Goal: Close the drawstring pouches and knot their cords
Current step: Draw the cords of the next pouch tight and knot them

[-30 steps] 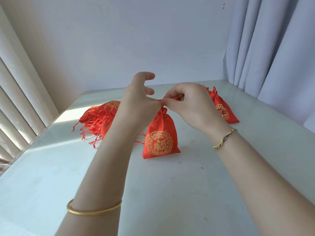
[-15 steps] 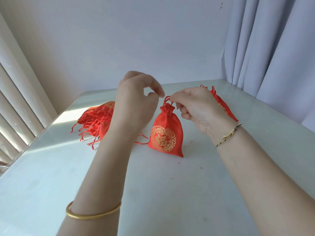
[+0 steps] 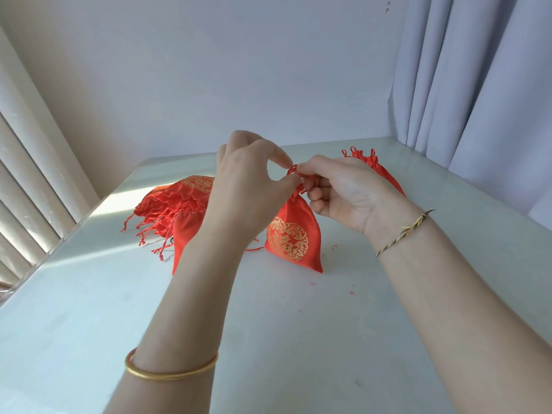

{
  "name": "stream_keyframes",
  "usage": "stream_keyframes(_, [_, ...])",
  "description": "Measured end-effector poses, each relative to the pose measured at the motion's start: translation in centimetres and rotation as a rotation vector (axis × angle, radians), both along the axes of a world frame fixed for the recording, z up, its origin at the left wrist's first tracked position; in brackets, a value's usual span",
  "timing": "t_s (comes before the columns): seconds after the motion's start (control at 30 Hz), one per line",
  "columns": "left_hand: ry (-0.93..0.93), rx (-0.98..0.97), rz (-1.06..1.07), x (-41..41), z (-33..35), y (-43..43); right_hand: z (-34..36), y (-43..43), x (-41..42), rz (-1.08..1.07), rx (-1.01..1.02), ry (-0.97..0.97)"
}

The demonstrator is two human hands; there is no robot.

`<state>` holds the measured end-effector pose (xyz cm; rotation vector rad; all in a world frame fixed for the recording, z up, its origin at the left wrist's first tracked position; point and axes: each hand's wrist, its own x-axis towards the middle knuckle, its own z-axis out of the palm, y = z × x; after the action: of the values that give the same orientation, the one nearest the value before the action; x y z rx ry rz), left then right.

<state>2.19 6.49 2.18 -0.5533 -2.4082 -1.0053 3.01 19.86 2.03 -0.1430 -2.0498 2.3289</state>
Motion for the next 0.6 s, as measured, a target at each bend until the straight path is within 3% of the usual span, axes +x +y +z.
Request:
stream_keyframes(0.47, [0.076,0.027,0.028,-0.7,-0.7,-0.1,-0.3,0.7,-0.5,0.064,-0.041,0.03])
stream_keyframes(0.6, [0.073,0.031,0.064,-0.8,-0.6,-0.4,-0.5,1.4,-0.7,0.028,0.037,0.083])
